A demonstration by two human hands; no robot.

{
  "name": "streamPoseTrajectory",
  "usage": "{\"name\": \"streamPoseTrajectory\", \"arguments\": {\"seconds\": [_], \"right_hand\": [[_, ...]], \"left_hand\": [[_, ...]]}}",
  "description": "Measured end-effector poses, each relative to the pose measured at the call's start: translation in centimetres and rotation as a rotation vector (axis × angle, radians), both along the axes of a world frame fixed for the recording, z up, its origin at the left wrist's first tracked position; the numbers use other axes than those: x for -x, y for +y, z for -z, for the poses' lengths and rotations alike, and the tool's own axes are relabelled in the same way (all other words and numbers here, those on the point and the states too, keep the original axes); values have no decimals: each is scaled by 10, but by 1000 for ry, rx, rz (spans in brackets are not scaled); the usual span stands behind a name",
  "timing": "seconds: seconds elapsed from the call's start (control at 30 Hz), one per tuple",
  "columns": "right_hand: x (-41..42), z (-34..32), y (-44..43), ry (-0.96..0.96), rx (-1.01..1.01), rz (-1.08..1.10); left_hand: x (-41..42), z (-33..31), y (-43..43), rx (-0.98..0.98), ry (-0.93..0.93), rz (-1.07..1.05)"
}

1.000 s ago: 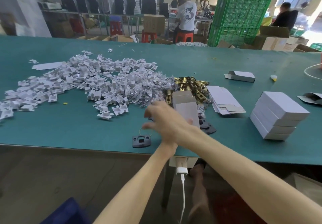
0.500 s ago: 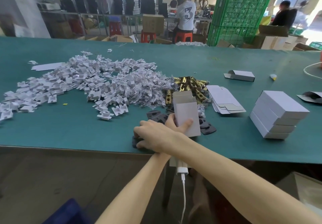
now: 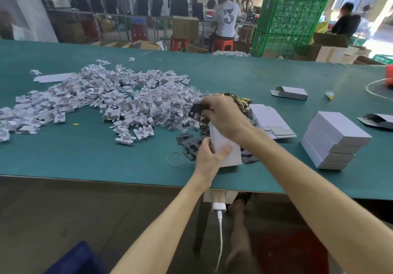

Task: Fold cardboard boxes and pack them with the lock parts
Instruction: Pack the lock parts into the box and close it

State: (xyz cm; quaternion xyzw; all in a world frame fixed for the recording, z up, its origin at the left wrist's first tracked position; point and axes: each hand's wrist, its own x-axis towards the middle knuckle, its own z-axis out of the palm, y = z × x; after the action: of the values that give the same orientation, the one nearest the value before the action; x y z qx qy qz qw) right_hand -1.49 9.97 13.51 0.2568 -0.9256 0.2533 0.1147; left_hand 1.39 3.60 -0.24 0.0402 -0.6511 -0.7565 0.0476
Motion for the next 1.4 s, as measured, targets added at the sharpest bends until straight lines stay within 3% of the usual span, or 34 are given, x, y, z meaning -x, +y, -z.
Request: {"name": "streamPoseTrajectory", "arguments": {"seconds": [0.2,0.6,0.93,1.03,1.2,1.27,1.4], "right_hand": [[20,-11,42,28,-171,129],[16,5,52,-137,-360,9],[13,-5,49,-196,-445,40],[14,-12,54,-167,-331,36],[30,-1,72,13,215,173],[44,19,83,-17,221,319],[49,73,98,-278,33,428]], "left_hand": [[2,3,0,-34,30,23],[1,5,0,-61,46,36],[0,5,0,-35,68,53],[0,5,-1,-42,69,52],[0,6,-2,-50,75,51],[1,6,-1,-42,72,38],[2,8,-1,-29,70,26]]}}
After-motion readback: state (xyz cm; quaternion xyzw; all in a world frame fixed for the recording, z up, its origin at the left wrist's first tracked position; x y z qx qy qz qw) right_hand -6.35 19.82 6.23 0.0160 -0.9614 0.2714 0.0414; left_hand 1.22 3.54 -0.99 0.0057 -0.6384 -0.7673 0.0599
